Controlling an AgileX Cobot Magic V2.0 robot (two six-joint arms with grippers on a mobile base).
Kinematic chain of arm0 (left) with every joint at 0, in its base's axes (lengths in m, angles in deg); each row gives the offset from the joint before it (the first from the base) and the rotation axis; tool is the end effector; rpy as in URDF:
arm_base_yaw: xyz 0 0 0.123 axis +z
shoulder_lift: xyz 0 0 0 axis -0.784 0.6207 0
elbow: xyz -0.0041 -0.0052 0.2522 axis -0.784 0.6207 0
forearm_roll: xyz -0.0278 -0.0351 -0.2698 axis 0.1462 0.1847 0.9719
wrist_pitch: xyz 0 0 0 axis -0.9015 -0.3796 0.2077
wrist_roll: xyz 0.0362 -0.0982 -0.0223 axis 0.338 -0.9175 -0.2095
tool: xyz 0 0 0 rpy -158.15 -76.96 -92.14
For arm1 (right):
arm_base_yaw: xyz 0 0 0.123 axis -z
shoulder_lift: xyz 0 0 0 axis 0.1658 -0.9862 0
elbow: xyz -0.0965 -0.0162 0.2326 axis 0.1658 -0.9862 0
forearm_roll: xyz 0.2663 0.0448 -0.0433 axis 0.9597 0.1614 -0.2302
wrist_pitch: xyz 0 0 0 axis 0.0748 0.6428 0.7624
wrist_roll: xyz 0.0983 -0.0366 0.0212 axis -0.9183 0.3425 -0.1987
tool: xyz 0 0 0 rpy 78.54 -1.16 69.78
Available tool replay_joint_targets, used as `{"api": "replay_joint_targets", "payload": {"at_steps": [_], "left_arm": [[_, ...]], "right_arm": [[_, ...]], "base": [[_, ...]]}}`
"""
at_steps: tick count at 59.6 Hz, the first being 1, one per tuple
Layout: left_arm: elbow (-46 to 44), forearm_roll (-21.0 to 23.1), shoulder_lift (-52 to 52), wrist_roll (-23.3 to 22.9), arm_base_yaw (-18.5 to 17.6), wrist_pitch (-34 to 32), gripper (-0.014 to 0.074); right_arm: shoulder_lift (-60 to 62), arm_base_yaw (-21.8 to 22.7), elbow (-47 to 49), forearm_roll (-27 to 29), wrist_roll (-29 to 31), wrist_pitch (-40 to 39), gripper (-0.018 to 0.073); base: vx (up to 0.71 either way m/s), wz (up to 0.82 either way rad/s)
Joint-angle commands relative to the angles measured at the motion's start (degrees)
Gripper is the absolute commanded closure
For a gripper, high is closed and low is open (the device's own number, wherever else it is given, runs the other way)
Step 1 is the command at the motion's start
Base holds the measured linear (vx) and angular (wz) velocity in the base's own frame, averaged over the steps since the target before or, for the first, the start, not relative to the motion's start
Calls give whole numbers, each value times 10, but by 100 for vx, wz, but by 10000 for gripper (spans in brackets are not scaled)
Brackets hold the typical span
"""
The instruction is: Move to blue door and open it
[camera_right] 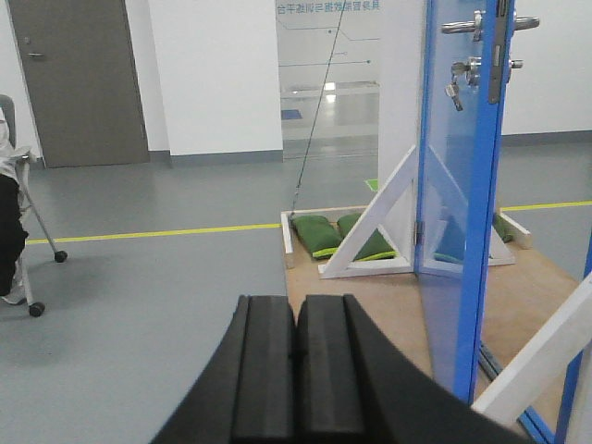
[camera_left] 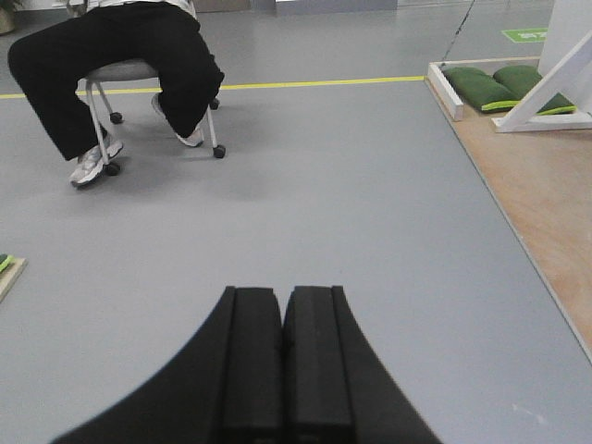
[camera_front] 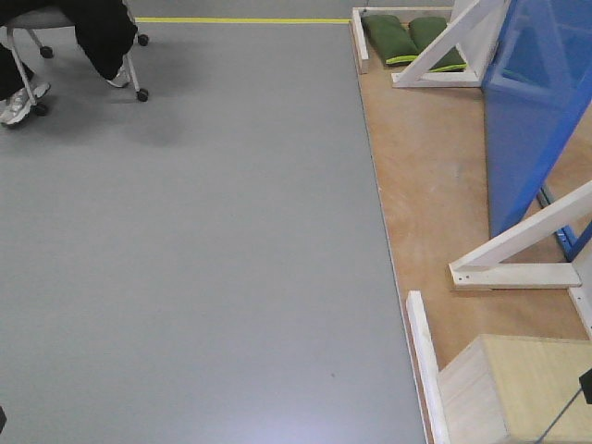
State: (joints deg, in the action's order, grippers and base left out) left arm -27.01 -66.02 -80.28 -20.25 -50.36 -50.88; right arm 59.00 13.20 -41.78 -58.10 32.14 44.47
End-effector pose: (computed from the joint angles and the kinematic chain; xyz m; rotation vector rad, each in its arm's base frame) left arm 0.1237 0.0054 0.1659 -0.0245 1.8592 0.0483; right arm 0.1276 -0.0093 0.1941 0.0807 1.6003 -0.0386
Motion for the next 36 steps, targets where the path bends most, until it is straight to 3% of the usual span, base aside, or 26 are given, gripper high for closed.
{"api": "replay_joint_targets", "payload": {"at_steps": [1,36], "left_arm": [[-20,3,-10,-2,-3,-44,526],[-20,3,-10,-2,-3,-44,526]], "right_arm": [[6,3,-6,-5,6,-48,564],[6,3,-6,-5,6,-48,564]], "base": [[46,-6],[46,-4]]}}
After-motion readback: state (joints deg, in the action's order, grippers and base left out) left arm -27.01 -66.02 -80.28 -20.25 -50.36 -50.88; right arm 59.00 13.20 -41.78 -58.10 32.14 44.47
